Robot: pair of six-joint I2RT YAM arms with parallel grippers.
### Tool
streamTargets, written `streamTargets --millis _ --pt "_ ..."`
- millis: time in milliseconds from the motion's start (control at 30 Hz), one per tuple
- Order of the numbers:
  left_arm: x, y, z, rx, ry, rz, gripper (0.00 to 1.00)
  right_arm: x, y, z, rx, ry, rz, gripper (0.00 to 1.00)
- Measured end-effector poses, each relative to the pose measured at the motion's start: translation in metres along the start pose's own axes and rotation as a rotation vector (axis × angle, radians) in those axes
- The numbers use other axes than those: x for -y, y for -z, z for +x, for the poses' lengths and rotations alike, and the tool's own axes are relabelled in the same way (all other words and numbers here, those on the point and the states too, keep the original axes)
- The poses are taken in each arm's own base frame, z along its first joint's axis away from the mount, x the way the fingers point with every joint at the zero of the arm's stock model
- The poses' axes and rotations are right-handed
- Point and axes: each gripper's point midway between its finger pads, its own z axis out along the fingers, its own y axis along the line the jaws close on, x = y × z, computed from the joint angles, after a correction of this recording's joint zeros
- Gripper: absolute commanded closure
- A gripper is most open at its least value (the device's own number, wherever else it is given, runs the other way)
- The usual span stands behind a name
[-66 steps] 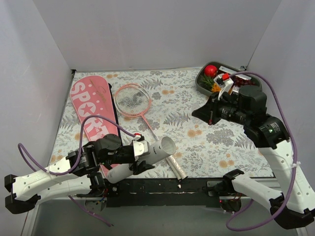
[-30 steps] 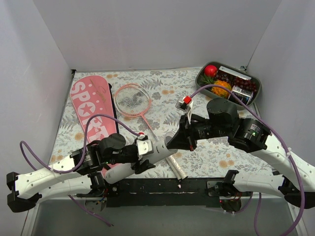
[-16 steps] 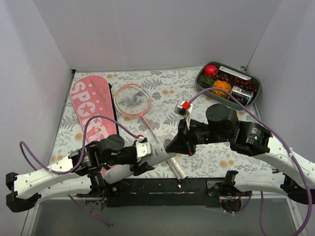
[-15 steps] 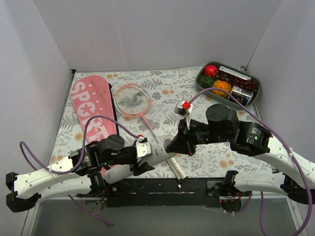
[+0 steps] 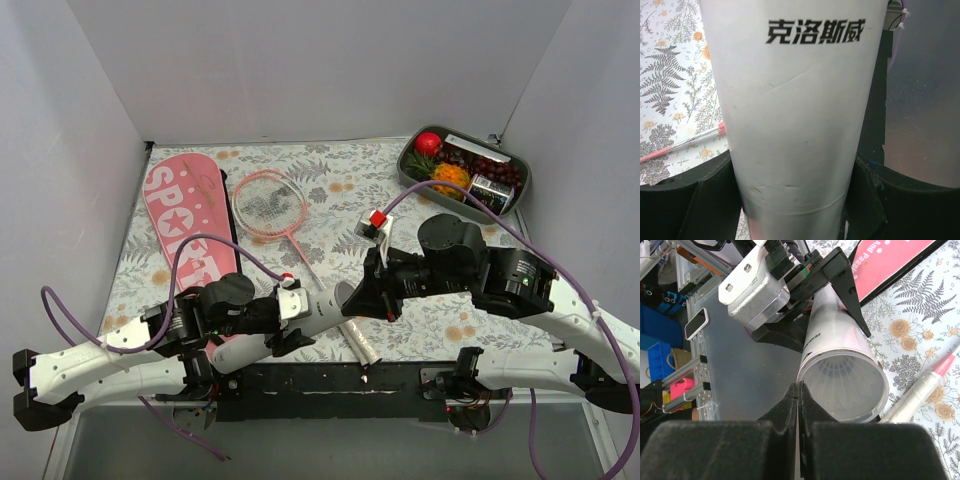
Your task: Pack up the badminton gear
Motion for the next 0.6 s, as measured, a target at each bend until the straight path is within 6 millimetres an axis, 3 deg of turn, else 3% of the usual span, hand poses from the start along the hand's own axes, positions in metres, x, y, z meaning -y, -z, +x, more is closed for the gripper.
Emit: streamTargets --millis 467,600 --pt "0.001 0.0 0.003 -0.011 -0.002 0.007 0.87 0.0 -0.009 0.006 -0.011 -0.006 -0.027 0.99" --pt "0.002 0.002 0.005 -0.02 -0.005 0.012 0.87 -0.001 -0.014 0.009 -0.011 -0.008 -0.049 0.87"
